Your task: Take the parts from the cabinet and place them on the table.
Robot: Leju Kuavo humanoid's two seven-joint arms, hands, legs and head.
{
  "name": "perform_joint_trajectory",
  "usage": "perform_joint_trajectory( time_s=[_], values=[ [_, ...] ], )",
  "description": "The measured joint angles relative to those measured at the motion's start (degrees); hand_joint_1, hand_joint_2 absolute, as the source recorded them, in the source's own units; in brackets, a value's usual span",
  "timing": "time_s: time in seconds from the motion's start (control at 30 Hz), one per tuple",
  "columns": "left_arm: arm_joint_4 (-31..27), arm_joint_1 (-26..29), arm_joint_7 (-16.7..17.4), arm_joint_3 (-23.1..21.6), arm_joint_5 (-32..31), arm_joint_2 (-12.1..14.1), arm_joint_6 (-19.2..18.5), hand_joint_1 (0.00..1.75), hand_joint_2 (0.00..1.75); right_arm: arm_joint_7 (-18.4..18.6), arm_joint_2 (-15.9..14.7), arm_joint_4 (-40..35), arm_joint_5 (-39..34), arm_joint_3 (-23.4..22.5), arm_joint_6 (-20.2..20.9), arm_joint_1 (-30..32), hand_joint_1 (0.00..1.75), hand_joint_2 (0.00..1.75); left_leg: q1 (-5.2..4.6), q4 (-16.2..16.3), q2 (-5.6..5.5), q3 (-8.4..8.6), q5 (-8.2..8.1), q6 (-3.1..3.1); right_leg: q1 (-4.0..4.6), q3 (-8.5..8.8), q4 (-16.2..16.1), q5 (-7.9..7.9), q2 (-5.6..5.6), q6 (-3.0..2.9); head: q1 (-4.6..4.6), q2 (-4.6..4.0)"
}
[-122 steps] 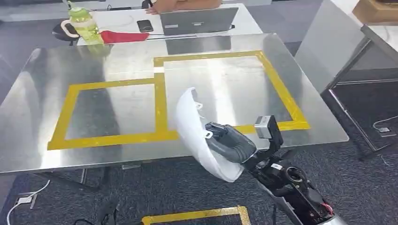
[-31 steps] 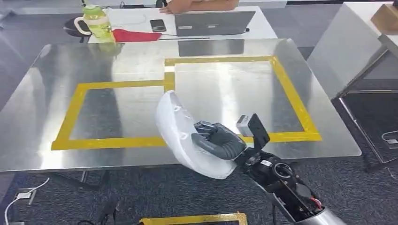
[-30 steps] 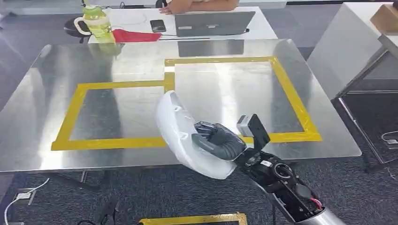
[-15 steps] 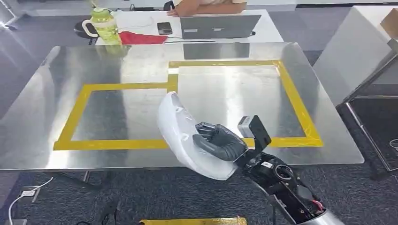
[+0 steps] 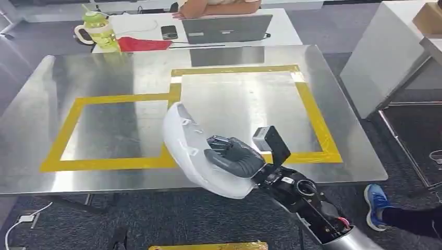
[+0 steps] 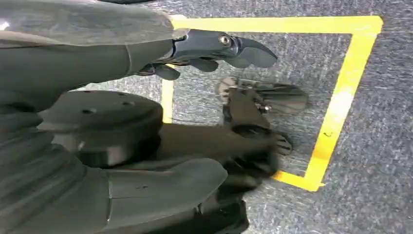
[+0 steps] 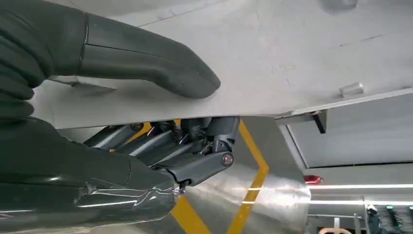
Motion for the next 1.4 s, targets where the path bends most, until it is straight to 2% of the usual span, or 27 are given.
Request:
perform_joint_trajectory(
  time_s=[0.03, 0.13, 0.17, 0.2, 0.23, 0.3, 0.33, 0.37, 0.4, 0.43, 0.5, 0.67, 0.77, 0.8, 0.87, 0.9, 0.93, 0.97, 1.0, 1.03, 1.1, 1.13, 1.17, 1.27, 1.3, 1.33, 1.4],
  values=[
    [0.00, -0.12, 0.00, 0.00, 0.00, 0.07, 0.00, 0.00, 1.75, 0.00, 0.00, 0.00, 0.00, 0.00, 0.00, -0.02, 1.75, 1.75, -0.58, -1.80, 0.69, 0.74, -0.59, 0.15, 0.41, -0.05, 0.05, -0.16, -0.05, 0.26, -0.09, 0.00],
    [0.00, -0.11, 0.00, 0.00, 0.00, 0.02, -0.02, 0.00, 1.75, 0.00, 0.00, 0.00, 0.00, 0.04, 0.02, -0.02, 1.75, 1.75, -0.81, -1.92, 0.10, 0.53, -0.50, 0.32, 0.16, 0.02, -0.17, -0.21, -0.35, 0.88, 0.24, 0.00],
    [0.00, -0.10, 0.00, 0.00, 0.00, 0.04, -0.02, 0.00, 1.75, 0.00, 0.00, 0.00, 0.00, 0.04, 0.00, -0.06, 1.75, 1.75, -0.58, -2.31, -0.03, 0.66, -0.32, 0.64, 0.33, 0.18, -0.26, -0.29, -0.48, 1.29, 0.33, 0.00],
    [0.00, -0.10, 0.00, 0.00, 0.00, 0.02, -0.02, 0.00, 1.75, -0.02, 0.00, 0.00, 0.00, 0.04, 0.00, -0.08, 1.75, 1.75, -0.15, -2.88, -0.17, 1.15, -0.08, 0.95, -0.01, 0.09, 0.23, -0.86, -0.35, 1.53, 0.48, 0.00],
    [0.00, -0.14, -0.02, 0.00, 0.00, 0.07, 0.00, 0.00, 1.75, -0.04, 0.00, 0.00, 0.00, 0.07, 0.04, -0.15, 1.75, 1.75, -0.16, -3.02, -0.30, 1.27, -0.08, 1.26, 0.09, -0.76, 2.52, -2.54, 0.01, 1.71, 0.79, 0.00],
    [0.00, -0.17, -0.02, 0.00, -0.02, 0.09, -0.02, 0.00, 1.75, -0.04, -0.02, 0.04, 0.00, 0.13, 0.02, -0.12, 1.75, 1.75, -0.21, -3.01, -0.46, 1.35, -0.15, 1.59, 0.01, -5.17, 12.13, -7.28, 0.31, 1.97, 1.47, 0.00],
    [0.00, -0.15, -0.02, 0.00, -0.04, 0.00, -0.02, 0.00, 1.75, -0.07, -0.02, 0.13, 0.00, 0.13, 0.02, -0.03, 1.75, 1.75, -0.22, -2.99, -0.62, 1.35, -0.17, 1.61, 0.03, -7.27, 16.39, -8.76, 0.39, 2.10, 1.70, 0.00],
    [0.00, -0.11, -0.02, 0.00, -0.09, 0.00, -0.02, 0.00, 1.75, -0.06, -0.02, 0.26, 0.00, 0.15, 0.02, 0.01, 1.75, 1.75, -0.22, -2.98, -0.78, 1.35, -0.19, 1.64, 0.02, -8.58, 18.71, -9.06, 0.41, 2.14, 1.97, 0.00],
    [0.00, -0.10, -0.02, 0.00, -0.11, -0.02, -0.02, 0.00, 1.75, -0.04, -0.02, 0.31, 0.00, 0.17, 0.02, 0.02, 1.75, 1.75, -0.20, -2.96, -1.01, 1.46, -0.22, 1.63, -0.01, -8.49, 18.03, -7.86, 0.40, 2.14, 2.14, 0.00],
    [0.00, -0.12, -0.02, 0.00, -0.13, -0.07, -0.02, 0.00, 1.75, -0.07, -0.02, 0.31, 0.00, 0.20, 0.02, 0.00, 1.75, 1.75, -0.17, -2.95, -1.33, 1.61, -0.31, 1.54, -0.01, -7.05, 14.66, -5.43, 0.41, 2.05, 2.36, 0.00],
    [0.00, -0.18, 0.00, 0.00, -0.13, -0.13, -0.02, 0.00, 1.75, -0.07, -0.02, 0.31, 0.00, 0.24, 0.04, -0.04, 1.75, 1.75, -0.10, -2.83, -1.79, 2.05, -0.59, 1.20, -0.01, -2.45, 4.95, -0.21, 0.63, 1.80, 2.56, 0.00],
    [0.00, -0.18, 0.00, 0.00, -0.13, -0.13, -0.02, 0.00, 1.75, -0.07, -0.02, 0.31, 0.00, 0.24, 0.04, -0.04, 1.75, 1.75, -0.10, -2.83, -1.79, 2.05, -0.59, 1.20, -0.01, -2.45, 4.95, -0.21, 0.63, 1.80, 2.56, 0.00],
    [0.00, -0.19, 0.00, 0.00, -0.13, -0.13, -0.02, 0.00, 1.75, -0.07, -0.02, 0.31, 0.00, 0.24, 0.04, -0.06, 1.75, 1.75, -0.10, -2.82, -1.83, 2.10, -0.65, 1.12, -0.01, -1.71, 3.34, 0.54, 0.80, 1.75, 2.58, 0.00],
    [0.00, -0.20, 0.00, 0.00, -0.13, -0.15, -0.02, 0.00, 1.75, -0.09, -0.02, 0.35, 0.00, 0.28, 0.09, -0.14, 1.75, 1.75, -0.32, -2.63, -2.05, 1.95, -0.80, 0.83, 0.03, -0.39, 0.72, 0.39, 1.89, 1.54, 2.67, 0.00],
    [0.00, -0.20, 0.02, 0.00, -0.15, -0.15, -0.04, 0.00, 1.75, -0.13, -0.02, 0.48, 0.00, 0.37, 0.28, -0.17, 1.75, 1.75, -0.30, -2.42, -2.26, 1.40, -0.63, 0.19, 0.16, -0.65, 0.04, 0.32, 1.88, 1.16, 2.52, 0.00],
    [0.00, -0.37, 0.02, 0.00, -0.15, -0.09, -0.02, 0.00, 1.75, -0.28, 0.11, 0.50, 0.00, 0.35, 0.55, -0.60, 1.75, 1.75, -0.10, 3.11, -1.21, -0.98, -4.20, -1.12, -0.35, 0.06, -1.08, 0.88, 1.12, -0.36, 1.86, 0.00],
    [0.00, -0.43, 0.02, 0.00, -0.15, -0.11, -0.02, 0.00, 1.75, -0.24, 0.11, 0.61, 0.00, 0.37, 0.61, -0.60, 1.75, 1.75, 0.10, 12.59, -0.92, -5.67, -8.13, -1.59, -0.25, 0.03, -1.07, 0.80, 0.64, -0.50, 1.42, 0.00],
    [0.00, -0.35, 0.02, 0.00, -0.15, -0.11, -0.04, 0.00, 1.75, -0.24, 0.13, 0.74, 0.00, 0.37, 0.61, -0.60, 1.75, 1.75, 0.10, 16.05, -0.77, -7.54, -9.00, -1.74, -0.21, 0.02, -1.06, 0.76, 0.42, -0.54, 1.36, 0.00],
    [0.00, -0.27, 0.02, 0.00, -0.17, -0.11, -0.04, 0.00, 1.75, -0.24, 0.13, 0.81, 0.00, 0.37, 0.61, -0.59, 1.75, 1.75, 0.10, 16.26, -0.71, -7.91, -8.22, -1.75, -0.20, 0.06, -1.06, 0.75, 0.28, -0.55, 1.14, 0.00],
    [0.00, -0.26, 0.02, 0.00, -0.20, -0.09, -0.02, 0.00, 1.75, -0.24, 0.13, 0.81, 0.00, 0.39, 0.61, -0.60, 1.75, 1.75, 0.09, 13.60, -0.67, -6.81, -6.29, -1.63, -0.18, 0.08, -1.04, 0.71, 0.18, -0.50, 1.01, 0.00],
    [0.00, -0.35, 0.02, 0.00, -0.24, 0.04, -0.04, 0.00, 1.75, -0.26, 0.13, 0.81, 0.00, 0.39, 0.63, -0.64, 1.75, 1.75, 0.03, 2.82, -0.36, -1.55, -1.10, -1.04, -0.17, 0.31, -1.03, 0.58, 0.00, -0.31, 0.63, 0.00],
    [0.00, -0.43, 0.02, 0.00, -0.31, 0.11, -0.04, 0.00, 1.75, -0.26, 0.15, 0.81, 0.00, 0.37, 0.66, -0.65, 1.75, 1.75, -0.11, -1.77, 0.53, 0.86, 0.37, -0.63, -0.14, 0.38, -1.04, 0.47, -0.05, -0.13, 0.42, 0.00],
    [0.00, -0.61, 0.02, 0.00, -0.31, 0.13, -0.02, 0.00, 1.75, -0.31, 0.15, 0.81, 0.00, 0.37, 0.68, -0.67, 1.75, 1.75, -0.59, -3.02, 0.66, 1.21, -0.06, -0.52, 0.34, 0.22, -0.84, 0.30, -0.11, 0.20, 0.09, 0.00],
    [0.00, -0.58, 0.04, 0.00, -0.33, 0.13, -0.20, 0.00, 1.75, -0.35, 0.15, 0.81, 0.00, 0.48, 0.96, -0.67, 1.75, 1.75, -0.75, -2.82, 0.05, 0.98, -0.10, 0.17, 0.10, 0.45, -1.13, 0.27, -0.44, 1.07, 0.61, 0.00],
    [0.00, -0.59, 0.04, 0.00, -0.33, 0.13, -0.20, 0.00, 1.75, -0.44, 0.15, 0.81, 0.00, 0.46, 1.12, -0.71, 1.75, 1.75, -0.35, -3.29, -0.10, 1.21, 0.17, 0.58, 0.34, 0.47, -1.03, 0.04, -0.51, 1.49, 0.81, 0.00],
    [0.00, -0.60, 0.07, 0.00, -0.35, 0.13, -0.20, 0.00, 1.75, -0.50, 0.15, 0.81, 0.00, 0.46, 1.22, -0.70, 1.75, 1.75, -0.19, -3.50, -0.17, 1.43, 0.26, 0.75, 0.04, 0.24, 0.11, -0.88, -0.10, 1.69, 0.92, 0.00],
    [0.00, -0.69, 0.07, 0.00, -0.44, 0.24, -0.20, 0.00, 1.75, -0.63, 0.15, 0.81, -0.02, 0.52, 1.46, -0.68, 1.75, 1.75, -0.19, -3.52, -0.26, 1.50, 0.18, 1.43, 0.02, -3.31, 8.04, -5.59, 0.33, 2.00, 1.75, 0.00]
  ],
)
